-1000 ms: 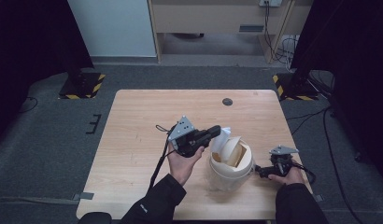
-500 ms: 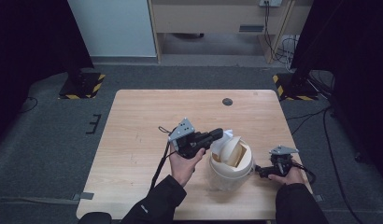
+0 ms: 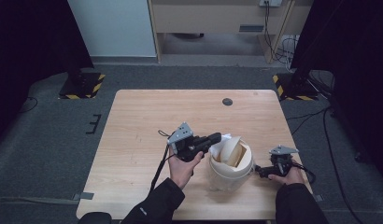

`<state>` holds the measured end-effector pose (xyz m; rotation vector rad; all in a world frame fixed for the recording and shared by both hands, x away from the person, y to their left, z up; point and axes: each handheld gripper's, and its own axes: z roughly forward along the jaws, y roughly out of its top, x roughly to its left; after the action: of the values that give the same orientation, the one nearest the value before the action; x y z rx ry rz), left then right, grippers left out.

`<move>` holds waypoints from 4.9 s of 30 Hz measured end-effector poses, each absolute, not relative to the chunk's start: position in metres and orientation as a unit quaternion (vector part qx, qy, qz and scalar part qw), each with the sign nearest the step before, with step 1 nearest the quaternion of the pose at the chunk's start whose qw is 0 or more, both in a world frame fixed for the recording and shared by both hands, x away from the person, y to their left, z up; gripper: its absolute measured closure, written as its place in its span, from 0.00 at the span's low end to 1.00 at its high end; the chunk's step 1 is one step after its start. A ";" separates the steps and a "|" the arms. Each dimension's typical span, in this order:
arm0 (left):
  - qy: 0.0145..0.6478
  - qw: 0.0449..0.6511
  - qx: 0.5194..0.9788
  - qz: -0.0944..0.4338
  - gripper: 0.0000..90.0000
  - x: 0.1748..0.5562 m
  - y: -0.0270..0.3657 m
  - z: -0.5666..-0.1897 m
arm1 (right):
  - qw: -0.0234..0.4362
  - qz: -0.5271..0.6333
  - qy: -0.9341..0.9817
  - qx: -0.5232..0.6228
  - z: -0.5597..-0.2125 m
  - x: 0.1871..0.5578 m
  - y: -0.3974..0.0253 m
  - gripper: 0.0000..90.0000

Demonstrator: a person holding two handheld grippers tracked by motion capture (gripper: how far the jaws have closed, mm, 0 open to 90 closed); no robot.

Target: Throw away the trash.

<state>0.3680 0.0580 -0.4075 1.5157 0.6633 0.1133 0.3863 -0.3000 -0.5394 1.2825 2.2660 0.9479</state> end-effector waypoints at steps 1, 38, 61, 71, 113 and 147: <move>0.294 0.677 0.673 0.049 0.98 0.368 0.058 -0.406 | 0.184 0.336 0.804 0.454 -0.539 0.386 -0.300 0.01; 0.281 0.709 0.647 -0.006 0.98 0.358 0.052 -0.398 | 0.184 0.336 0.804 0.455 -0.539 0.386 -0.300 0.01; 0.279 0.725 0.629 -0.030 0.98 0.354 0.061 -0.399 | 0.184 0.336 0.804 0.454 -0.539 0.386 -0.300 0.01; 0.287 0.738 0.607 -0.070 0.98 0.358 0.058 -0.403 | 0.184 0.336 0.804 0.454 -0.539 0.387 -0.300 0.01; 0.336 0.685 0.645 -0.038 0.89 0.386 0.059 -0.439 | 0.184 0.337 0.804 0.454 -0.539 0.387 -0.300 0.01; 0.320 0.595 0.737 0.021 0.44 0.371 0.069 -0.452 | 0.184 0.337 0.804 0.454 -0.539 0.387 -0.300 0.01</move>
<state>0.3705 0.0694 -0.4524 1.7114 0.7431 0.0483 0.3870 -0.2996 -0.5394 1.2800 2.2671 0.9491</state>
